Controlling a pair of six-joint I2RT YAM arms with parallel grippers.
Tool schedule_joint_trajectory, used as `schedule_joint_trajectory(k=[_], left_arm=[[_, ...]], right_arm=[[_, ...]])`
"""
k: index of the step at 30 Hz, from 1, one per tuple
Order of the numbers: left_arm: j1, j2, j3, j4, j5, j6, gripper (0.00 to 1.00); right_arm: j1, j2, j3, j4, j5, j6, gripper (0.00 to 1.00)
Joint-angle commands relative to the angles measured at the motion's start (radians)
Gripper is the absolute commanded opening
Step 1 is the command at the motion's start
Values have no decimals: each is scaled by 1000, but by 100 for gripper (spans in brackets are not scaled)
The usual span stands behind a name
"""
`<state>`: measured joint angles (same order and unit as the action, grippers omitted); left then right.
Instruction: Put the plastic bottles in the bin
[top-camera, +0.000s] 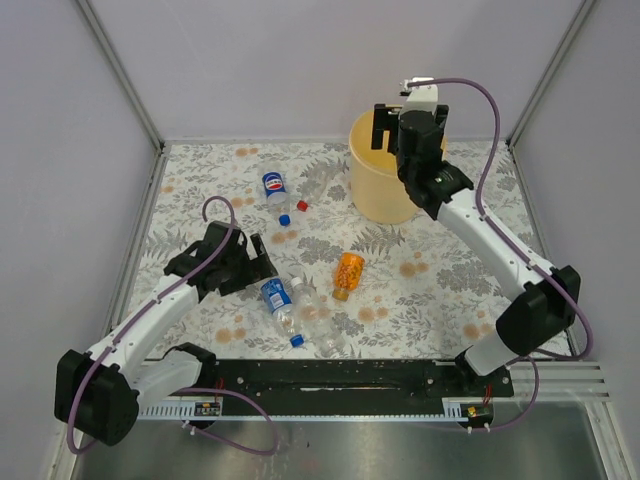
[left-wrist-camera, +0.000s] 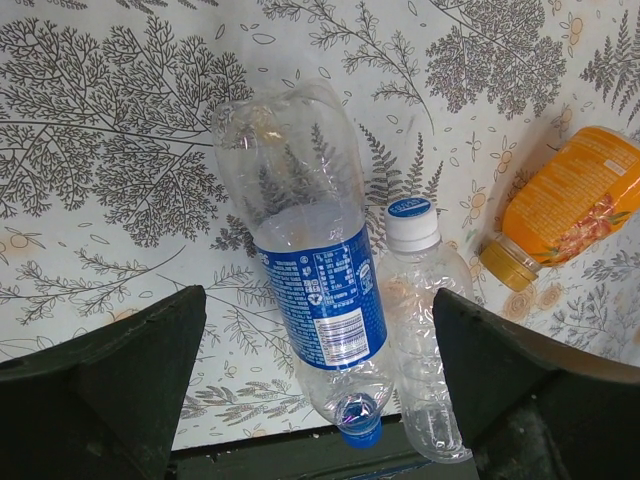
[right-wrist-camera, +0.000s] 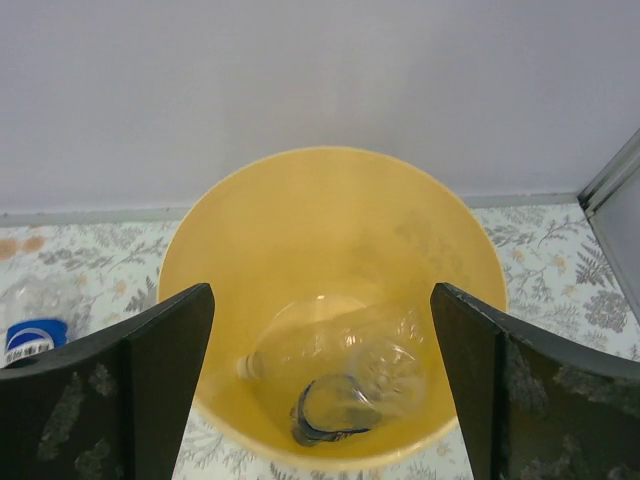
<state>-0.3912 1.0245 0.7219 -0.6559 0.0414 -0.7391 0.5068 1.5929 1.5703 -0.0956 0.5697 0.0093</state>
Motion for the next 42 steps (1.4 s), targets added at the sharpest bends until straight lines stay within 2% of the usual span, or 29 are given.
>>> schedule_joint_trajectory(k=[1, 4, 8, 11, 15, 19, 24, 35, 39, 42], left_arm=[[-5, 5, 27, 16, -32, 24, 99], [-5, 19, 56, -8, -37, 37, 99], [-3, 25, 88, -17, -28, 43, 99], [-5, 25, 106, -27, -37, 49, 99], [-3, 26, 120, -39, -74, 61, 99], [-3, 32, 113, -57, -116, 44, 99], [-3, 43, 102, -56, -107, 32, 99], [-3, 22, 86, -39, -74, 34, 99], [-3, -13, 74, -24, -77, 23, 99], [-3, -21, 76, -24, -92, 26, 99]], right_arm=[[85, -142, -110, -33, -60, 46, 99], [148, -183, -189, -104, -97, 96, 99], [190, -229, -309, -162, -197, 265, 99], [208, -272, -415, -161, -237, 386, 100], [245, -327, -555, -133, -286, 471, 99], [277, -286, -581, -211, -369, 523, 99], [280, -237, -719, -49, -418, 659, 99], [277, -44, -710, 22, -430, 739, 99], [279, -51, -736, 63, -435, 756, 82], [279, -62, -748, 69, -429, 759, 74]])
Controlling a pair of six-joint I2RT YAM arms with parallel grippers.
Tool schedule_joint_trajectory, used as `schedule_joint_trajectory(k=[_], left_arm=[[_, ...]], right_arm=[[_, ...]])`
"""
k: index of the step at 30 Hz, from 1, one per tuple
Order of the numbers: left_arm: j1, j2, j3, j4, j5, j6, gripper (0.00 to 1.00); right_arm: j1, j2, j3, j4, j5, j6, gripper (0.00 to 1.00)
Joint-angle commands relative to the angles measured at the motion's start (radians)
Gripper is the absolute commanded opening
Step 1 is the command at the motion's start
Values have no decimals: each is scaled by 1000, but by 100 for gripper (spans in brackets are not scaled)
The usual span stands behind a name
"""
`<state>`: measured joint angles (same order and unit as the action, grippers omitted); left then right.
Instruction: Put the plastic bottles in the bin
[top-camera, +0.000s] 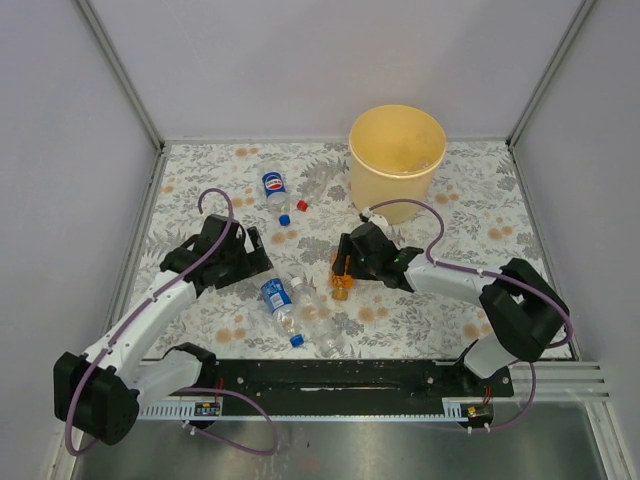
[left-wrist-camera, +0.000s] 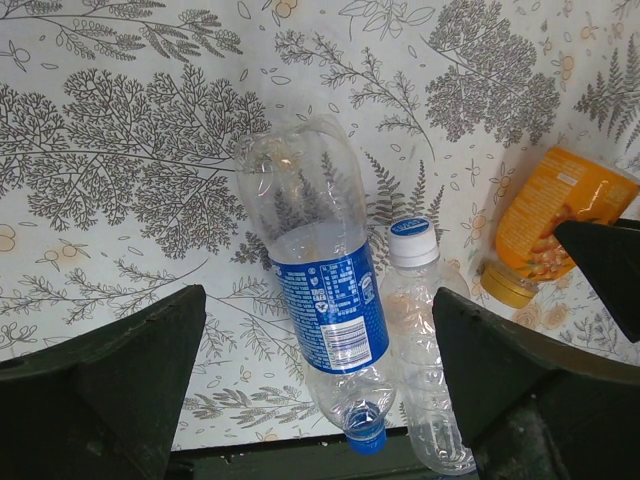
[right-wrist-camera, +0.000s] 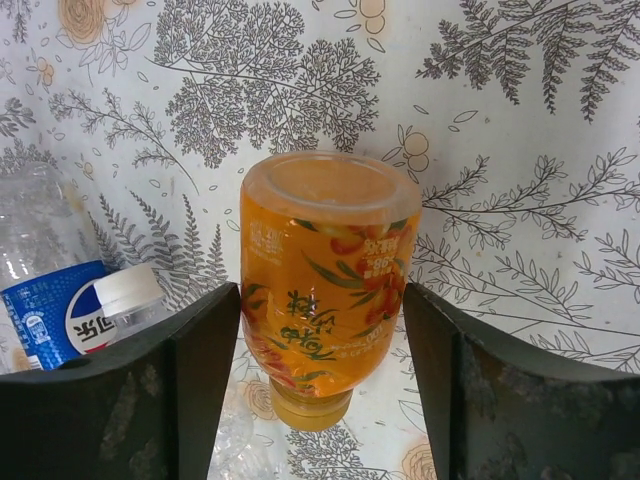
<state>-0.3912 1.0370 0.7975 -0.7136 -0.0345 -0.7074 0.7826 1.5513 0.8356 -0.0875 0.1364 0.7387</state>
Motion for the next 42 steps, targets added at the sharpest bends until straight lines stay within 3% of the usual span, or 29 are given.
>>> schedule_joint_trajectory(k=[1, 7, 16, 24, 27, 32, 42], left_arm=[[-3, -34, 2, 34, -16, -3, 99], [-3, -25, 16, 28, -16, 8, 99], [-3, -18, 37, 8, -47, 16, 99], [-3, -14, 60, -17, -77, 36, 99], [-3, -29, 55, -36, -111, 34, 99], [-3, -61, 29, -46, -114, 26, 99], [-3, -117, 19, -61, -120, 16, 99]], right_arm=[[3, -20, -15, 58, 6, 25, 70], [1, -71, -26, 36, 14, 5, 58], [1, -232, 54, -106, 109, -105, 56], [-6, -387, 273, -231, 308, -344, 59], [-49, -375, 391, -281, 387, -439, 60], [-239, -315, 538, -227, 281, -486, 60], [-382, 39, 930, -258, 264, -515, 61]])
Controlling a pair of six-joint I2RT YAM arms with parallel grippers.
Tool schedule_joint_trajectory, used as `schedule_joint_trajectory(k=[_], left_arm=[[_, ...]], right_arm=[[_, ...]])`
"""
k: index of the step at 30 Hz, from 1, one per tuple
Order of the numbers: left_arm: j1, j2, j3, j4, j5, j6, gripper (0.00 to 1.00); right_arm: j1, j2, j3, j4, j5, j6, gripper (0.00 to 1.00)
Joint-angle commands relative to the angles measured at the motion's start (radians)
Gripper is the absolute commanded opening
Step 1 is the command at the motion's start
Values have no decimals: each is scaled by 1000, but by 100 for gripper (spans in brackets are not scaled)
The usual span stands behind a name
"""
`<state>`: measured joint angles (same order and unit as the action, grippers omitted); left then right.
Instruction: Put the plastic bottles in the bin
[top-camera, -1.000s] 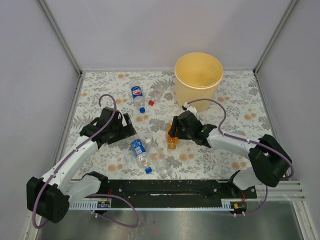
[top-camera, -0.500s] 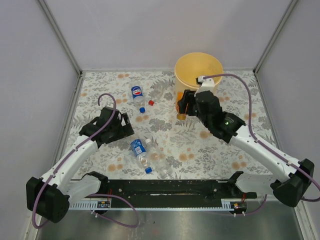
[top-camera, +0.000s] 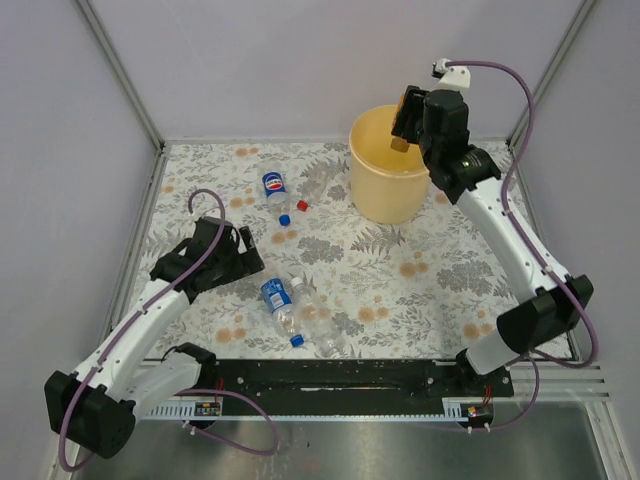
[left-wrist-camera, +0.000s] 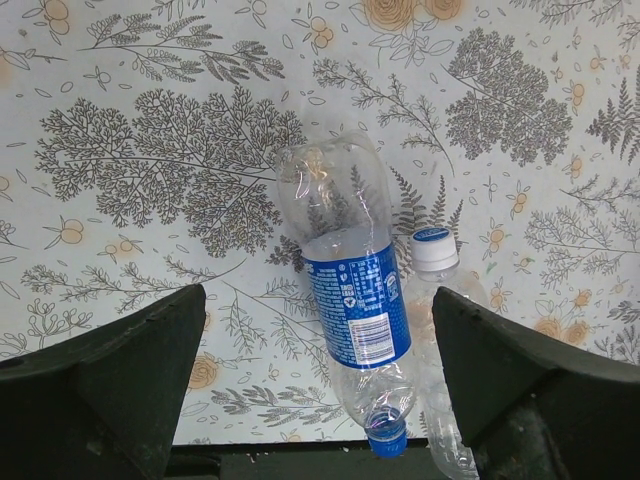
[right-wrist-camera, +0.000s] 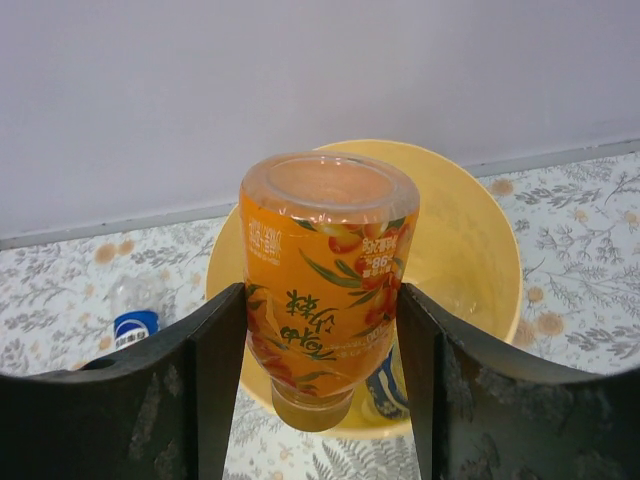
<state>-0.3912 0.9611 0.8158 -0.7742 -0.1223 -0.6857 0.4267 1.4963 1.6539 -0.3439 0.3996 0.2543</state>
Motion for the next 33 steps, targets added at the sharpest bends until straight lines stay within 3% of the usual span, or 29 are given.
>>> schedule_joint_trajectory(k=[1, 3, 5, 7, 10, 13, 19, 22, 26, 33], left_arm=[[-3, -47, -1, -3, -33, -9, 99], [-3, -58, -1, -7, -25, -12, 99], [-3, -64, -6, -14, -39, -31, 99], [-3, -62, -15, -25, -63, -49, 99], [-3, -48, -18, -28, -74, -57, 99], [-3, -35, -14, -27, -79, -64, 99], [-1, -7, 14, -27, -120, -57, 99], [0, -4, 31, -28, -129, -52, 99], [3, -16, 32, -27, -174, -63, 99], [23, -59, 31, -16, -148, -89, 99]], right_arm=[[-31, 123, 141, -3, 10, -32, 64], [-39, 197, 248, -78, 8, -39, 84], [-40, 278, 407, -205, -10, -49, 98], [-39, 337, 545, -320, -48, -56, 99], [-29, 337, 581, -391, -82, -58, 99], [13, 244, 441, -368, -84, -81, 99], [211, -86, -166, -84, -133, -89, 99], [297, -160, -356, -27, -195, -17, 99], [391, -188, -521, 37, -332, 114, 97], [549, -117, -661, 54, -317, 269, 98]])
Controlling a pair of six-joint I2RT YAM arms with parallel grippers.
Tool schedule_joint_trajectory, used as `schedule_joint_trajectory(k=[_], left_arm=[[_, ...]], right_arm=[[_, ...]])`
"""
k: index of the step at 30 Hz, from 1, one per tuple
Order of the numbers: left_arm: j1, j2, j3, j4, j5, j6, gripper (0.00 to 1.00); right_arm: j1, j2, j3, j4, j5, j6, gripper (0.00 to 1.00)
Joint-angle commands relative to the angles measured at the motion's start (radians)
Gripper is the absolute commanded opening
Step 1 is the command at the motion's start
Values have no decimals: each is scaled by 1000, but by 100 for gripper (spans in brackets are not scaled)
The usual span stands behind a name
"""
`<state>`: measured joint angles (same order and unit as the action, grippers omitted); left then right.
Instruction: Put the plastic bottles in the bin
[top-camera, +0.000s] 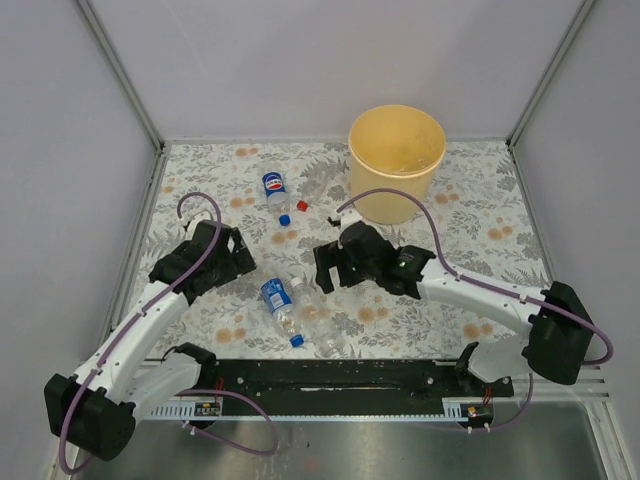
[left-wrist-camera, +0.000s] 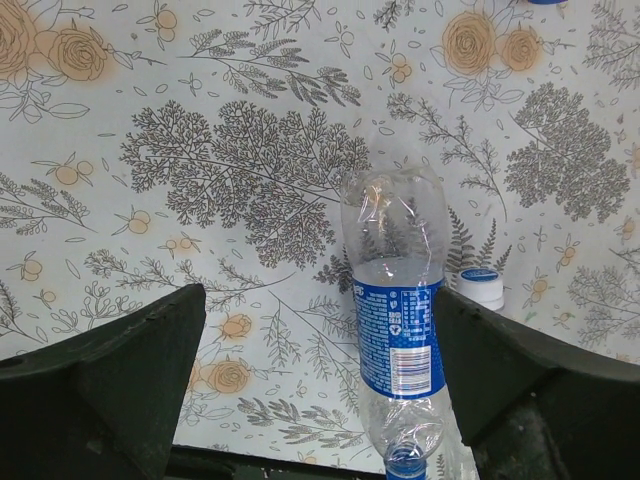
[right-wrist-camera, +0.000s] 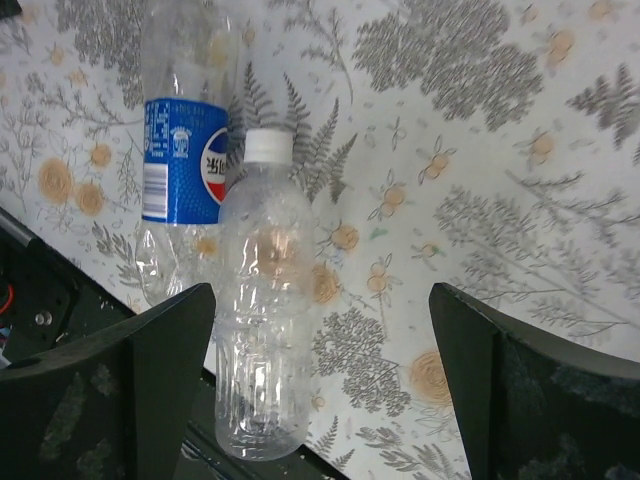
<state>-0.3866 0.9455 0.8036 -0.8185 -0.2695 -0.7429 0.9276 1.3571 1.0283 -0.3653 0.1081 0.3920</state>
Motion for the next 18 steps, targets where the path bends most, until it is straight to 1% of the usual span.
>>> schedule_joint_trajectory(k=[1, 3, 6, 11, 18], left_arm=[[25, -56, 33, 38, 25, -39, 99], [29, -76, 13, 62, 55, -39, 99], [31, -71, 9, 68, 52, -24, 99], [32, -48, 17, 64, 59, -7, 99], [32, -34, 17, 68, 69, -4, 99]], right_arm=[[63, 25, -59, 86, -24, 149, 98], [85, 25, -79, 100, -33, 179, 98], [120, 23, -94, 111, -24, 188, 98], [140, 42, -86, 106, -25, 157, 98], [149, 111, -54, 112, -100, 136, 98]])
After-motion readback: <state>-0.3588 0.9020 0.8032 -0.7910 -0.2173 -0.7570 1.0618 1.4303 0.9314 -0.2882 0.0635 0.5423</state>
